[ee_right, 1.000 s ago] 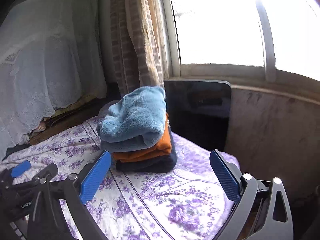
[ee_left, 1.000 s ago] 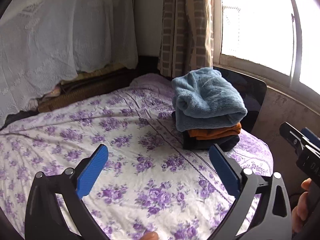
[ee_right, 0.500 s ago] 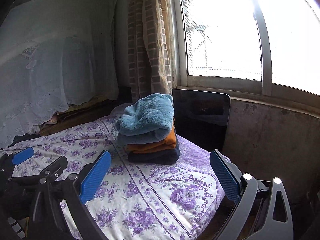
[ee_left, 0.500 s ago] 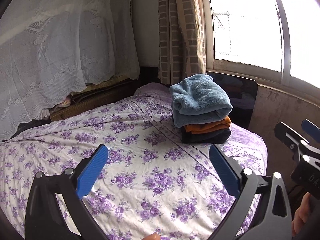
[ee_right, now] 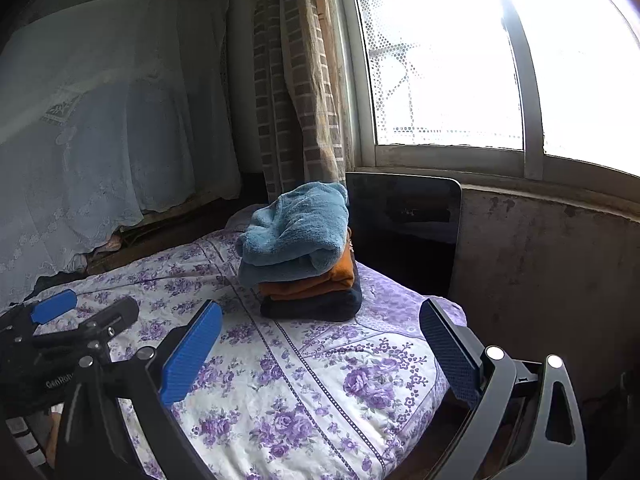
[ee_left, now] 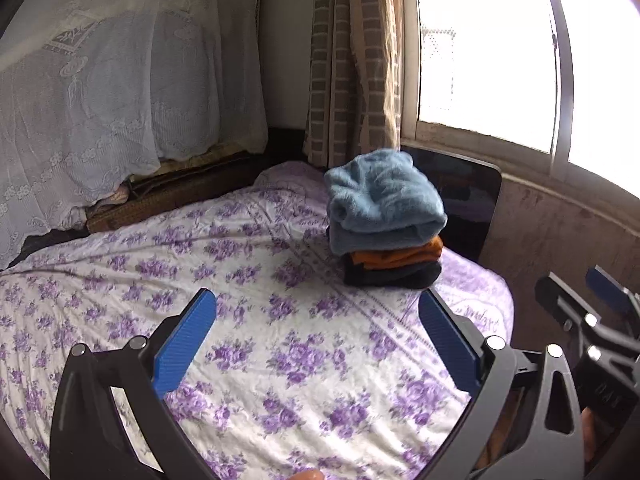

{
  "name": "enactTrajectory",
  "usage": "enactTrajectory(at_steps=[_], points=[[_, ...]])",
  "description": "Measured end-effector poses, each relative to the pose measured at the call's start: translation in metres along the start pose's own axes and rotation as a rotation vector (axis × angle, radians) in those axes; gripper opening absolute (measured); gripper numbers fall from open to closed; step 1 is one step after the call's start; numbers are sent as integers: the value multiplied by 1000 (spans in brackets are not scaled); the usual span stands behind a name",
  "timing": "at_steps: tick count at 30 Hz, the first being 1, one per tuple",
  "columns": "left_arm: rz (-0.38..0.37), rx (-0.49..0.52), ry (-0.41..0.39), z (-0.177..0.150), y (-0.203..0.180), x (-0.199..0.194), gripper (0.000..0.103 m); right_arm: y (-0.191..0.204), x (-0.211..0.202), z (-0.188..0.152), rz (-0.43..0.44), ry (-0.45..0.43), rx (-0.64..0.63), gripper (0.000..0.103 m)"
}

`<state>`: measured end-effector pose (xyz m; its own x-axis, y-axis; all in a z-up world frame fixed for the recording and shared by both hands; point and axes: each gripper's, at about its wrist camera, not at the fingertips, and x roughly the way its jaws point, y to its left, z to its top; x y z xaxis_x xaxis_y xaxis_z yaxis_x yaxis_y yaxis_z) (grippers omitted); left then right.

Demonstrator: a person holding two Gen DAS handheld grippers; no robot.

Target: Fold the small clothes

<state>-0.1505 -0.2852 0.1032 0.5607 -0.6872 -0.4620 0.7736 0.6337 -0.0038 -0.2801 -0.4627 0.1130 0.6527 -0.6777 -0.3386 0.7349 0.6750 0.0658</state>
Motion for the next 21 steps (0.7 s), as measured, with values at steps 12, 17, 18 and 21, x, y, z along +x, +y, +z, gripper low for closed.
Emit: enactTrajectory(at_steps=[12,17,18,21], points=[[63,71,-3,-16,-7,3,99,16,1,-3,20,11,-35,99],[60,78,-14,-18,-10,-1,99,10,-3,-3,18,-1,-20,99],[59,78,-17,-18,-11,-2,99,8,-4,-4,19,0,-17,99],[52,76,-15,-19,-11,-3,99,5,-5,-6,15,7,-15,99]])
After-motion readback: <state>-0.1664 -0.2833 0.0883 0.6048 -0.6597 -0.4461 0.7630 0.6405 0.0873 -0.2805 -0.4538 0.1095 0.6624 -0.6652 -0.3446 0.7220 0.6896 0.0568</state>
